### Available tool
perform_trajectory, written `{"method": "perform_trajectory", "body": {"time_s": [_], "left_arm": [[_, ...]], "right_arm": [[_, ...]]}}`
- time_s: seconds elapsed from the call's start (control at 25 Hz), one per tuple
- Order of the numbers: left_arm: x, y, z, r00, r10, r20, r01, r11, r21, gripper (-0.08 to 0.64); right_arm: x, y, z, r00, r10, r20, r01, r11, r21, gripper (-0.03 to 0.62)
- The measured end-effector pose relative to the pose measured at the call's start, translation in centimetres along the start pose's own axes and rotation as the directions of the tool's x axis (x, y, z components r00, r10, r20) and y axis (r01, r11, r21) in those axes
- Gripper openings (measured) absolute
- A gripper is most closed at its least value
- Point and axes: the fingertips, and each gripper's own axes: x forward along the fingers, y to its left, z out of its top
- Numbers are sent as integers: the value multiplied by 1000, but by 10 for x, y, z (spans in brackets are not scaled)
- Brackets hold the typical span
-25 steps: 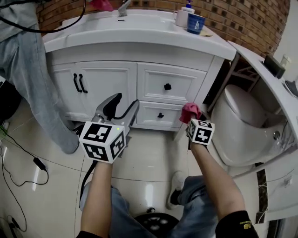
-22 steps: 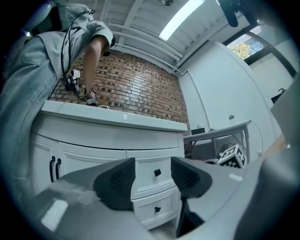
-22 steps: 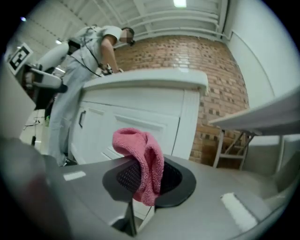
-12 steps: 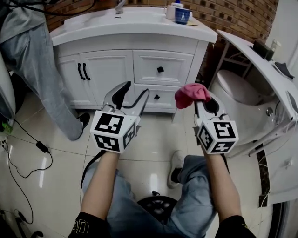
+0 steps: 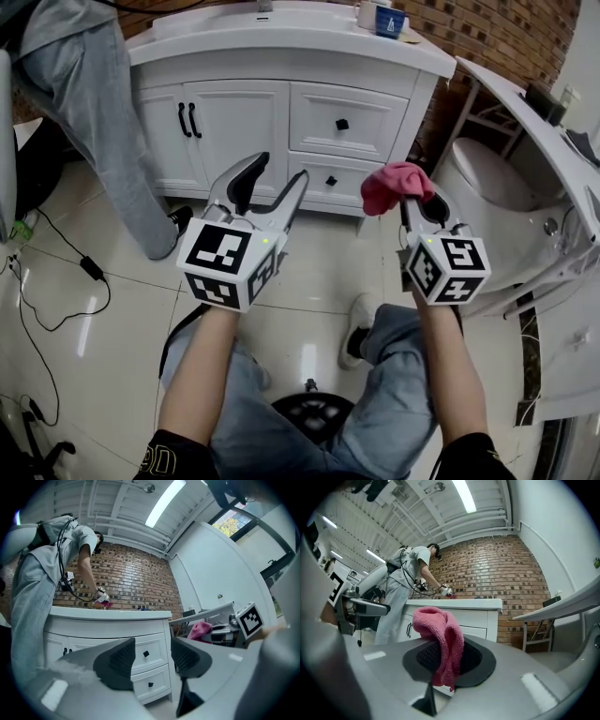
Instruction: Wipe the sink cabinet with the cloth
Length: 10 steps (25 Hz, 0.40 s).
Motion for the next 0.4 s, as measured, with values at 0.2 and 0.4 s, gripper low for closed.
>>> {"method": "perform_trajectory", "body": {"time_s": [0.2,0.4], "left_arm": [[-18,-1,-2,999,20,-27,-20,1000,1,236],[-35,-6,-1,999,19,-38,-20,1000,-16,236]], "right_arm": [[-6,12,2,1000,17,6,-17,1000,20,55],[-12,32,3,999,46,8,-46,997,55,55]]}}
